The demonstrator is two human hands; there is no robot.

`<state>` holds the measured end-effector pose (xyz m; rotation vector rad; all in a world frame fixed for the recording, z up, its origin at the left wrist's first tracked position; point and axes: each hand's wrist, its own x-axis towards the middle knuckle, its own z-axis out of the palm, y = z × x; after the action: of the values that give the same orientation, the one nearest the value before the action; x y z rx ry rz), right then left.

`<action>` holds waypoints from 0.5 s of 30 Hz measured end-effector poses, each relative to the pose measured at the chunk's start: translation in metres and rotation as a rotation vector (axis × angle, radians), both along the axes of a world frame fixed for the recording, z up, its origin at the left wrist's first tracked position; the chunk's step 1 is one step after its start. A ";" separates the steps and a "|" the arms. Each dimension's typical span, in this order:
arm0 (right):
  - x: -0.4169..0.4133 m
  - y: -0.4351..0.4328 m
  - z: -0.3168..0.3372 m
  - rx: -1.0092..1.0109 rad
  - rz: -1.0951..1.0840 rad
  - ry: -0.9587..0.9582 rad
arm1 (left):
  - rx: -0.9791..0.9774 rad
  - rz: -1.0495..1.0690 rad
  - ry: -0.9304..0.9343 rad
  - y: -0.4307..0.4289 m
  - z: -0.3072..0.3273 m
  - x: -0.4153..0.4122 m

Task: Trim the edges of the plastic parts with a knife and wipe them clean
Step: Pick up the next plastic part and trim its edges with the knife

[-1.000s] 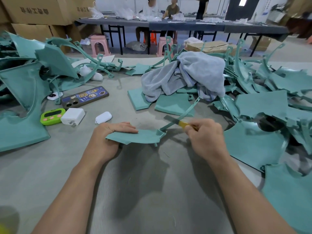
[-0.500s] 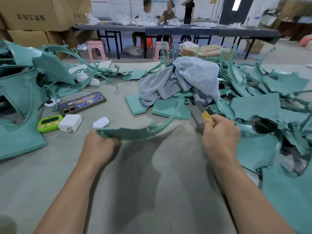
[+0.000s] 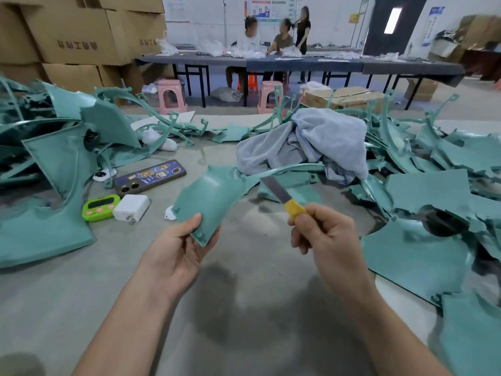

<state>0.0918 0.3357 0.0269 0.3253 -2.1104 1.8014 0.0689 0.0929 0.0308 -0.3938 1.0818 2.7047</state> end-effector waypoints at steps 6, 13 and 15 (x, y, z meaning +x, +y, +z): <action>-0.017 0.009 -0.009 -0.010 -0.472 -0.098 | -0.023 -0.003 -0.040 -0.001 0.000 0.000; -0.013 0.001 -0.016 0.321 -0.377 0.001 | -0.052 0.001 -0.054 0.000 -0.001 -0.001; -0.021 0.013 -0.015 0.325 -0.567 -0.150 | -0.055 -0.013 -0.054 -0.002 -0.001 0.001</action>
<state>0.0710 0.3492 0.0118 -0.3180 -2.2895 1.1912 0.0695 0.0911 0.0301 -0.4643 1.1425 2.6419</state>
